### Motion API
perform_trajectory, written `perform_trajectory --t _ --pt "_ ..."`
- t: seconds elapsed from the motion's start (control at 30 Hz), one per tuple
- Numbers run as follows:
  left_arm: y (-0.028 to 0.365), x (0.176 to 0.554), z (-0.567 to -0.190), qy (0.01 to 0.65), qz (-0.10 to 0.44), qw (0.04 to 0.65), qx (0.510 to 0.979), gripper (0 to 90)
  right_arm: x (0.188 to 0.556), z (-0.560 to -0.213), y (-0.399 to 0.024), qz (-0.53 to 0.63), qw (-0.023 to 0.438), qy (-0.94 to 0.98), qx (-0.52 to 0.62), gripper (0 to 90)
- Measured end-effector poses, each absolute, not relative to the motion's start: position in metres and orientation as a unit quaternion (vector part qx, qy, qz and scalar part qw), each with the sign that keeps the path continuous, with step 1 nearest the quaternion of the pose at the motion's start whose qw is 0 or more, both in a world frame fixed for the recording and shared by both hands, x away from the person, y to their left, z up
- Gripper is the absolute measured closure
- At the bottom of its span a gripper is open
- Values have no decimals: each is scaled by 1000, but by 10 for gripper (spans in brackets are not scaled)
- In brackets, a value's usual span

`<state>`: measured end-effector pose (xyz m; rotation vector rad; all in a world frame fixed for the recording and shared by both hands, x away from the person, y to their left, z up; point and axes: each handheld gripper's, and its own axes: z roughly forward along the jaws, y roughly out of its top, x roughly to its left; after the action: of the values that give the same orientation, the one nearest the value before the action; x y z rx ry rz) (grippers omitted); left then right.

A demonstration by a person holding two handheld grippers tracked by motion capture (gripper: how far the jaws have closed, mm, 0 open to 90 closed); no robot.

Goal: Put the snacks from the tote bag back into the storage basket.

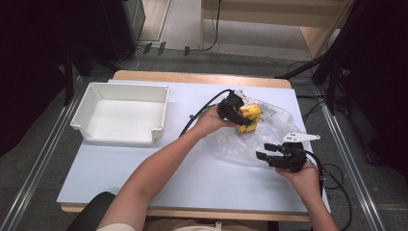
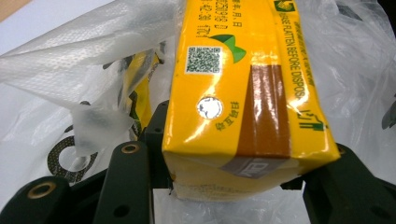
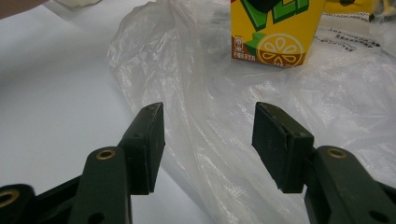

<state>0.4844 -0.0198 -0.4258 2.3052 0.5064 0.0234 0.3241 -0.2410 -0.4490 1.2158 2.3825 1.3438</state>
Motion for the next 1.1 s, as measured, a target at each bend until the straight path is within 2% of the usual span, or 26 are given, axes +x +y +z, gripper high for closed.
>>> perform_trajectory --t 0.23,1.1 --pt "-12 482 -411 210 5 397 893 523 324 -448 -240 450 73 793 404 456" --pt "25 459 -367 219 7 397 891 523 319 -436 -219 471 74 790 387 448"
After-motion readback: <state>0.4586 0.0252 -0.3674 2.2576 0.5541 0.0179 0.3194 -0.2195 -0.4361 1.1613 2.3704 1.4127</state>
